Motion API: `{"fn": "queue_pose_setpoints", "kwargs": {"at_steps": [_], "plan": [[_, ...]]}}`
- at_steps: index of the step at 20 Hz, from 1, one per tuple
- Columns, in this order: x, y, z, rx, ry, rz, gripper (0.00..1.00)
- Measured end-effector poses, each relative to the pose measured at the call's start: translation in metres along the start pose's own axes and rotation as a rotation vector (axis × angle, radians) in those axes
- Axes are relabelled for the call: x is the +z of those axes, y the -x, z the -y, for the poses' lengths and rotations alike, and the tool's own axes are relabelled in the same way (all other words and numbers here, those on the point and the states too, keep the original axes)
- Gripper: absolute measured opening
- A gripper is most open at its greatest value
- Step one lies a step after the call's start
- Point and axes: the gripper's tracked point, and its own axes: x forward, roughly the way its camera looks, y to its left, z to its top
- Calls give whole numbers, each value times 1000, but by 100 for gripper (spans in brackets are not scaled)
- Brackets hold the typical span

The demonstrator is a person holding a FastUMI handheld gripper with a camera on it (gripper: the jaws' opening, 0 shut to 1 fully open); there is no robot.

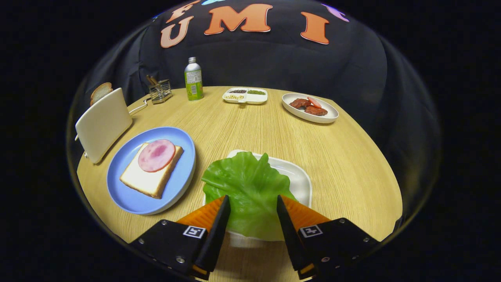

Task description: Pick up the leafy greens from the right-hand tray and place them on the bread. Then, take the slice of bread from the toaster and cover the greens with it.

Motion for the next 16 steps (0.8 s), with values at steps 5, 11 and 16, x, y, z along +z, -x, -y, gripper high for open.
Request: {"fn": "queue_pose_setpoints", "kwargs": {"at_steps": [5,11,16], "plan": [[-3,1,1,-4,-14,-13,27],[4,5,5,-8,-9,-7,1],[33,19,10,-12,-10,52,1]]}}
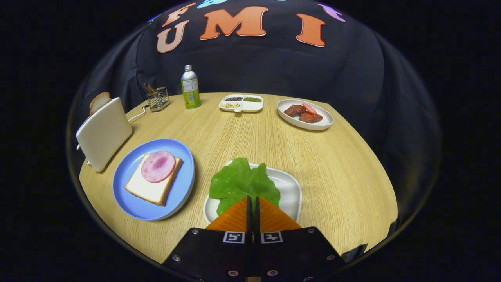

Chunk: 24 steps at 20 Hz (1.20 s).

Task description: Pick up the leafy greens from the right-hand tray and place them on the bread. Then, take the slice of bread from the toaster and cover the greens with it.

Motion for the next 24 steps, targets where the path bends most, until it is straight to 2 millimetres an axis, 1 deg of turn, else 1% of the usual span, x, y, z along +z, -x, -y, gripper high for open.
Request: {"fn": "queue_pose_setpoints", "kwargs": {"at_steps": [6,9,13,16,20,24], "plan": [[27,17,-5,8,3,42,1],[43,26,-17,30,-3,71,1],[61,38,-43,67,19,102,1],[71,41,-68,101,34,117,1],[77,44,-101,142,59,121,1],[80,46,-129,181,71,119,1]]}}
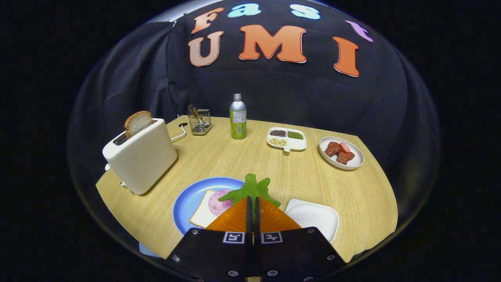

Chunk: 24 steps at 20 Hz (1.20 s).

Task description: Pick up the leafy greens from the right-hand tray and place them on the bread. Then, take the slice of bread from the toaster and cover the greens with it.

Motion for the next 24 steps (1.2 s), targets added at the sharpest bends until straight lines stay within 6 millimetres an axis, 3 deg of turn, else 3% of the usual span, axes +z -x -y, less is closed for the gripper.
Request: {"fn": "queue_pose_setpoints", "kwargs": {"at_steps": [10,21,24], "plan": [[-4,-12,-40,44,17,-23,1],[-38,-27,-52,57,45,-101,3],[-43,-28,-52,43,43,-117,9]]}}
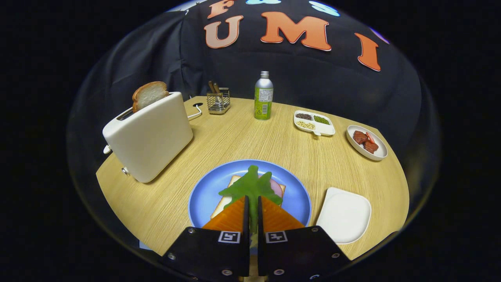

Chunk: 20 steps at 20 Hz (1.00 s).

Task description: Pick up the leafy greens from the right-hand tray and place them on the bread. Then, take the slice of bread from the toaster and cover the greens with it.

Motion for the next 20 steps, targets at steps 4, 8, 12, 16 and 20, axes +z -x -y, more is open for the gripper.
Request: {"fn": "queue_pose_setpoints", "kwargs": {"at_steps": [4,8,12,16,20], "plan": [[5,3,2,-29,-11,13,24],[16,9,3,-56,-36,32,74],[36,16,-3,-84,-53,80,98],[53,23,-16,-99,-48,98,98],[78,30,-35,-90,-70,115,98]]}}
